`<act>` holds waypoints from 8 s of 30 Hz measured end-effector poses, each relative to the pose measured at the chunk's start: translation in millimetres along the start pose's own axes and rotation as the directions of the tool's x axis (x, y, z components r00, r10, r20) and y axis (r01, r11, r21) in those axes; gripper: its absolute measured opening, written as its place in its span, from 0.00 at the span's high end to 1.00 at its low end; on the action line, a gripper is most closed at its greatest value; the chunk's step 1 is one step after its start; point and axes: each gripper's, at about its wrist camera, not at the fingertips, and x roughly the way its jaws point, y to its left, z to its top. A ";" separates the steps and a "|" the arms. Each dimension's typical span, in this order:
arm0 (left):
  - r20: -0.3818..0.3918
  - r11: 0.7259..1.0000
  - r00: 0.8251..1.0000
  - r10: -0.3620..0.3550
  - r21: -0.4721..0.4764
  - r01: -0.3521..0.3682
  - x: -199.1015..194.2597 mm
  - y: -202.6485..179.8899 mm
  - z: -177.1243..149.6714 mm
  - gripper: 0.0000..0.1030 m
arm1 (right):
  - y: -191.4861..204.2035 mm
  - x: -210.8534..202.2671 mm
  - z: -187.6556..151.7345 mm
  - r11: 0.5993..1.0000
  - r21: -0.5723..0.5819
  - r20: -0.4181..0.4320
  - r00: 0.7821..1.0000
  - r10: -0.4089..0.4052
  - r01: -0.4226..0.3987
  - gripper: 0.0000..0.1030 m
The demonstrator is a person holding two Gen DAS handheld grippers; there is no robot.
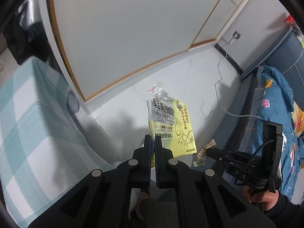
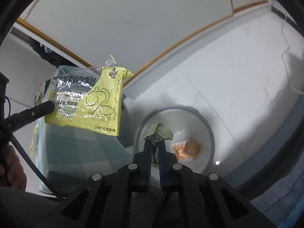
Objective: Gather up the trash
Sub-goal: 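Carry both wrappers over the white trash bin beside the table, then open both grippers to drop the wrappers into the bin, then move both grippers back over the remaining trash on the table, then grasp the yellow wrapper on the tissue with the left gripper, then lift the yellow wrapper with the left gripper while the right gripper grasps the white tissue, then carry the yellow wrapper and white tissue over the trash bin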
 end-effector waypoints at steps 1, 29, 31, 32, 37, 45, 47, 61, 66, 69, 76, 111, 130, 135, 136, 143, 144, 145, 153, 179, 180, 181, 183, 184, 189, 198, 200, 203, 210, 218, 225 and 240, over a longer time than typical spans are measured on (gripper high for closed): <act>-0.017 1.000 1.000 0.002 0.000 -0.002 7.7 -0.9 0.6 1.00 | -1.1 6.6 0.1 1.000 0.003 -0.021 1.000 -0.007 0.007 0.94; -0.285 0.994 0.957 0.056 0.105 -0.027 103.3 -32.6 -14.5 1.00 | -25.5 -17.7 5.0 0.993 0.102 0.062 0.996 -0.070 0.064 0.71; -0.301 0.992 0.952 0.062 0.122 -0.026 107.6 -34.2 -18.1 1.00 | -24.9 -21.2 5.2 0.993 0.102 0.072 0.995 -0.075 0.067 0.70; -0.324 0.991 0.944 0.064 0.132 -0.022 111.6 -36.1 -19.9 1.00 | -25.6 -22.8 4.6 0.992 0.104 0.074 0.994 -0.076 0.068 0.70; -0.361 0.983 0.929 0.083 0.184 -0.017 117.1 -40.5 -23.5 1.00 | -26.7 -22.4 3.0 0.990 0.119 0.066 0.994 -0.082 0.074 0.62; -0.357 0.989 0.933 0.047 0.149 0.007 111.2 -35.1 -24.5 0.58 | -24.0 -29.0 -0.3 0.989 0.122 0.070 0.993 -0.090 0.081 0.43; -0.347 0.990 0.937 0.035 0.141 0.016 106.9 -33.0 -24.6 0.55 | -21.7 -31.8 0.7 0.990 0.116 0.077 0.993 -0.092 0.083 0.39; -0.137 0.996 0.989 0.050 0.085 -0.038 51.1 -25.4 -21.5 0.41 | 9.4 -59.0 -1.6 0.993 0.070 0.135 0.985 -0.103 0.094 0.24; -0.047 0.997 0.998 0.042 0.063 -0.039 15.2 -21.0 -20.0 0.41 | 33.1 -82.6 0.6 0.996 0.048 0.185 0.979 -0.089 0.081 0.22; 0.004 0.998 0.999 0.048 0.038 -0.048 -5.1 -14.4 -20.3 0.41 | 49.4 -98.6 0.9 0.998 0.020 0.222 0.972 -0.070 0.067 0.22; 0.120 0.997 0.990 0.071 -0.014 -0.069 -51.3 -1.6 -23.6 0.41 | 99.0 -134.1 -0.4 0.996 -0.075 0.316 0.949 -0.023 0.049 0.22; 0.349 0.820 0.846 0.403 -0.548 -0.165 -225.0 245.3 -138.0 0.31 | 396.3 -54.9 -25.9 0.817 -0.570 0.247 0.928 0.278 -0.093 0.17; 0.264 0.731 0.955 0.137 -0.677 0.082 -176.1 355.8 -184.4 0.31 | 483.5 27.7 -33.9 0.771 -0.614 0.091 0.955 0.283 -0.170 0.17; 0.248 0.715 0.965 0.091 -0.691 0.110 -158.7 361.2 -188.4 0.31 | 489.9 36.7 -36.2 0.764 -0.621 0.066 0.960 0.273 -0.175 0.17; 0.247 0.711 0.966 0.080 -0.694 0.119 -156.3 361.8 -187.5 0.31 | 490.5 38.3 -36.6 0.764 -0.621 0.061 0.961 0.270 -0.175 0.17; 0.236 0.711 0.970 0.061 -0.692 0.123 -145.5 364.2 -181.3 0.32 | 488.4 42.5 -33.0 0.772 -0.611 0.055 0.965 0.258 -0.172 0.17; 0.233 0.704 0.971 0.052 -0.698 0.130 -143.1 365.5 -181.7 0.32 | 488.0 42.7 -32.2 0.774 -0.610 0.054 0.965 0.257 -0.171 0.17; 0.235 0.700 0.971 0.044 -0.701 0.138 -141.3 366.0 -181.7 0.32 | 487.4 43.0 -32.2 0.775 -0.609 0.054 0.965 0.257 -0.172 0.17; 0.215 0.714 0.973 0.081 -0.693 0.093 -139.2 364.4 -178.3 0.51 | 485.6 39.2 -32.4 0.770 -0.617 0.061 0.965 0.255 -0.164 0.17; 0.339 0.784 0.934 0.114 -0.608 0.125 -167.1 345.4 -166.2 0.98 | 467.0 33.3 -19.1 0.811 -0.570 0.094 0.970 0.223 -0.131 0.17; 0.353 0.785 0.929 0.114 -0.605 0.134 -170.9 345.2 -166.1 0.98 | 466.4 34.2 -18.0 0.814 -0.566 0.094 0.971 0.219 -0.129 0.17; 0.370 0.787 0.923 0.110 -0.599 0.146 -175.1 345.5 -166.0 0.98 | 465.5 35.0 -16.8 0.818 -0.561 0.095 0.972 0.216 -0.128 0.17; 0.404 0.787 0.909 0.105 -0.593 0.172 -183.3 346.2 -166.1 0.98 | 465.1 37.9 -14.4 0.825 -0.551 0.094 0.973 0.209 -0.124 0.17; 0.430 0.784 0.898 0.097 -0.589 0.198 -189.5 347.8 -167.4 0.98 | 465.1 39.4 -13.5 0.827 -0.549 0.093 0.974 0.206 -0.122 0.17; 0.563 0.787 0.810 0.165 -0.570 0.236 -227.4 351.4 -176.4 0.98 | 481.2 54.5 -10.4 0.808 -0.582 0.098 0.978 0.183 -0.092 0.17; 0.617 0.722 0.672 0.410 -0.669 0.174 -270.2 378.0 -208.3 0.98 | 531.2 111.3 -19.5 0.688 -0.719 0.006 0.989 0.149 -0.099 0.17; 0.607 0.716 0.673 0.422 -0.679 0.163 -268.0 380.8 -208.7 0.98 | 534.1 131.2 -17.2 0.687 -0.720 -0.031 0.994 0.109 -0.098 0.18; 0.586 0.697 0.691 0.423 -0.698 0.165 -261.6 388.5 -209.4 0.98 | 534.6 154.2 -16.8 0.692 -0.713 -0.090 0.994 0.069 -0.113 0.19; 0.564 0.682 0.711 0.421 -0.714 0.162 -259.2 395.5 -214.7 0.98 | 547.8 190.7 -35.5 0.593 -0.805 -0.068 0.994 -0.080 -0.008 0.21; 0.552 0.668 0.726 0.410 -0.724 0.172 -257.8 401.0 -217.9 0.98 | 544.5 188.7 -41.9 0.550 -0.835 -0.049 0.993 -0.108 0.019 0.62; 0.548 0.666 0.734 0.401 -0.724 0.177 -255.2 398.9 -214.8 0.98 | 531.8 178.3 -25.8 0.600 -0.799 -0.098 0.992 -0.075 -0.034 0.93; 0.542 0.689 0.744 0.391 -0.708 0.155 -249.2 380.9 -199.7 0.98 | 514.3 99.7 -8.3 0.641 -0.765 0.013 0.994 0.111 -0.061 0.95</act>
